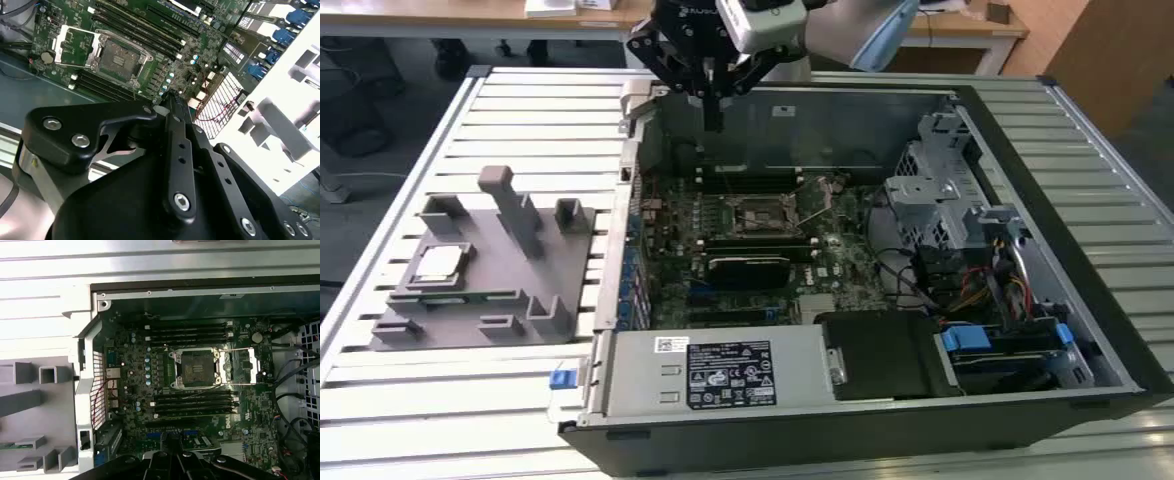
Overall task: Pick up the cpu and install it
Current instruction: 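Reach for the cpu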
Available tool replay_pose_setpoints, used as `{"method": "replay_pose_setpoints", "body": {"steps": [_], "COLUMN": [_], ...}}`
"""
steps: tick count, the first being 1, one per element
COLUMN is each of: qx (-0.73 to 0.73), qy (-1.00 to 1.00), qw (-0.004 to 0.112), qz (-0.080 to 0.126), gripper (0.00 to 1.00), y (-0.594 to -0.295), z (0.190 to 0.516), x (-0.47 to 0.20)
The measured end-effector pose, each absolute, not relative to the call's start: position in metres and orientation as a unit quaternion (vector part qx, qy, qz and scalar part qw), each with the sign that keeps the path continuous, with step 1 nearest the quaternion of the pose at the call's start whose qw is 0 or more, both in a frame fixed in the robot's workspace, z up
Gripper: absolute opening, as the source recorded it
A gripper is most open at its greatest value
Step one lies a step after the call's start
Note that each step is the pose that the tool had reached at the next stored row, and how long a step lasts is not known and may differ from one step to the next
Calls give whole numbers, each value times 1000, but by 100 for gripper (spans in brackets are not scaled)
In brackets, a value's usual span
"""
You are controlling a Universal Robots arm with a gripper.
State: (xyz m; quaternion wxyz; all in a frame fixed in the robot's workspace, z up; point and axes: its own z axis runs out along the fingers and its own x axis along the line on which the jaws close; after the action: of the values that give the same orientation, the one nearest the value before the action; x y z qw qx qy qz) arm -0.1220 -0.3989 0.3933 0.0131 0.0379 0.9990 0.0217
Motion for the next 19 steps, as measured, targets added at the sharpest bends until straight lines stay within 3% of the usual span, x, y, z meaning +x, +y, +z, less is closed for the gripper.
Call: {"method": "replay_pose_setpoints", "body": {"steps": [19], "qx": [38], "qy": [999], "qw": [12], "qz": [22], "gripper": [11], "y": [-399], "z": [393], "x": [-127]}}
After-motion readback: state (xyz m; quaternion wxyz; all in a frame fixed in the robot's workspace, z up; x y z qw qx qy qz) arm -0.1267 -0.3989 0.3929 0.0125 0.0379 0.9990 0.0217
